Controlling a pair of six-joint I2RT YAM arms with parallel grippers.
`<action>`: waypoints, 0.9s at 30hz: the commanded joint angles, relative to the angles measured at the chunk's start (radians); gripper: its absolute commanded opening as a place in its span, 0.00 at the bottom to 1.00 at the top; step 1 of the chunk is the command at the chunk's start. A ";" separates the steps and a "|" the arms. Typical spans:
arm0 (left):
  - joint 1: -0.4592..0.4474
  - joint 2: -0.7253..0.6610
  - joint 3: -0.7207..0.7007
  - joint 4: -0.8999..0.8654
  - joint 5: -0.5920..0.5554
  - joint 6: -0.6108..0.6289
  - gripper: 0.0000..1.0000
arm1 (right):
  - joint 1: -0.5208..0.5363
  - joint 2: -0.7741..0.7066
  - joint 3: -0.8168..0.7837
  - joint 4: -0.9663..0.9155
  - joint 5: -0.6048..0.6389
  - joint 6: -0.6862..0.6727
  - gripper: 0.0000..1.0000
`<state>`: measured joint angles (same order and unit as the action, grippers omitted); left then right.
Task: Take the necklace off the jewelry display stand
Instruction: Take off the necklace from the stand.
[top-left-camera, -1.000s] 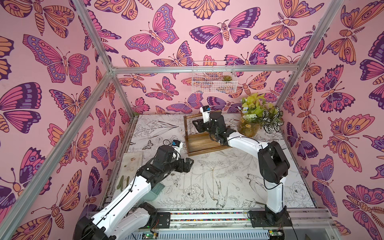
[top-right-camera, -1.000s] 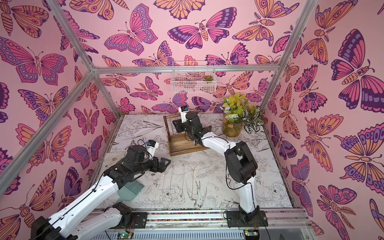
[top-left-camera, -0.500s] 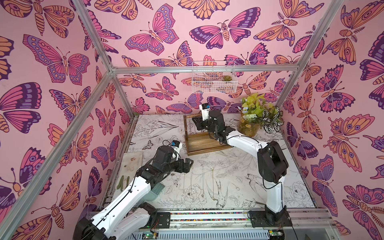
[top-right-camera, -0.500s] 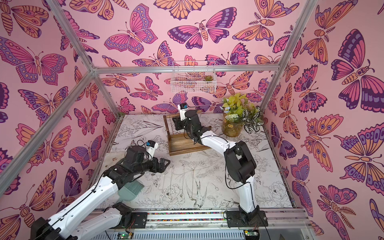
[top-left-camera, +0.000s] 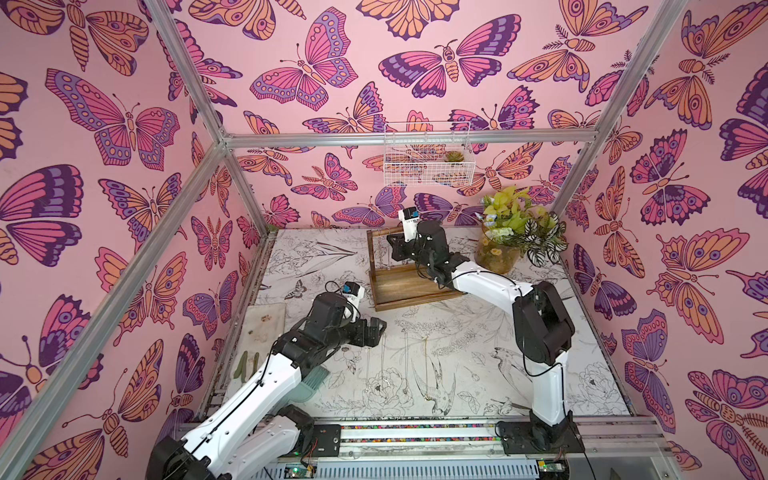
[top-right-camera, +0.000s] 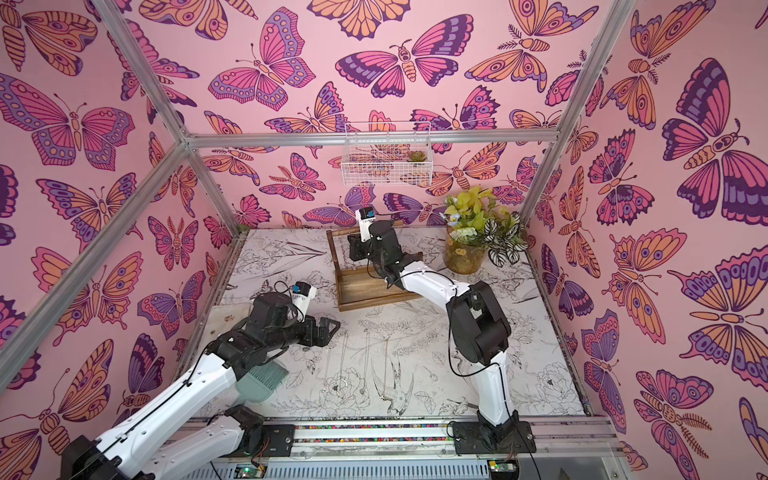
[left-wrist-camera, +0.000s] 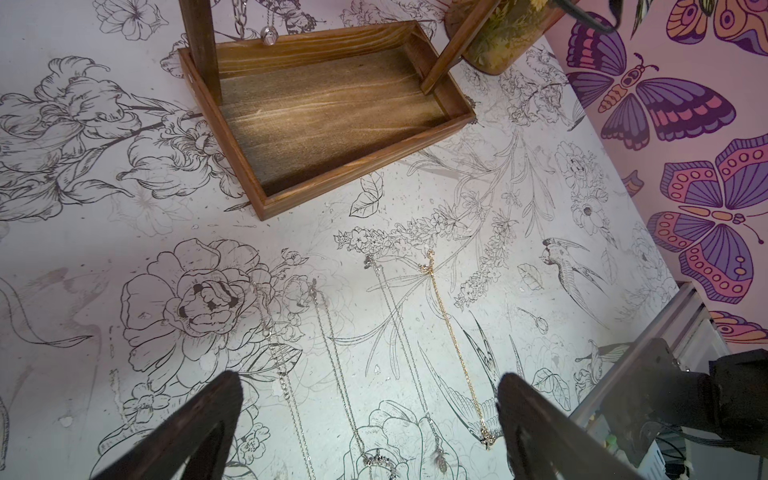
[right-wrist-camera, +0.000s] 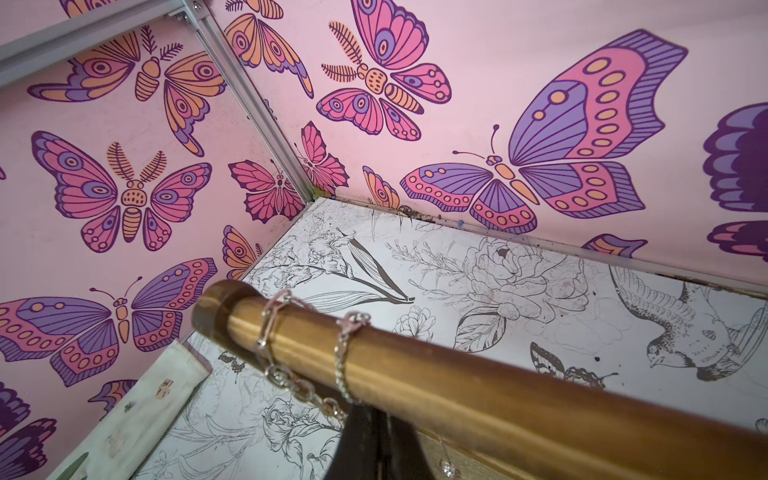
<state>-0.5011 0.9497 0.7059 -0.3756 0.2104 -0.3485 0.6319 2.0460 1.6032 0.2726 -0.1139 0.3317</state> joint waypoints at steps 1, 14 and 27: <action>0.009 -0.013 -0.017 -0.019 0.012 0.005 0.98 | 0.008 -0.016 0.017 -0.009 0.024 -0.020 0.03; 0.009 -0.018 -0.022 -0.020 0.018 -0.001 0.98 | -0.009 -0.079 -0.034 -0.024 0.051 -0.048 0.00; 0.009 -0.019 -0.024 -0.019 0.028 -0.006 0.98 | -0.047 -0.167 -0.124 -0.026 0.079 -0.066 0.00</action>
<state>-0.4976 0.9424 0.6987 -0.3759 0.2211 -0.3489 0.5972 1.9228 1.4933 0.2619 -0.0597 0.2832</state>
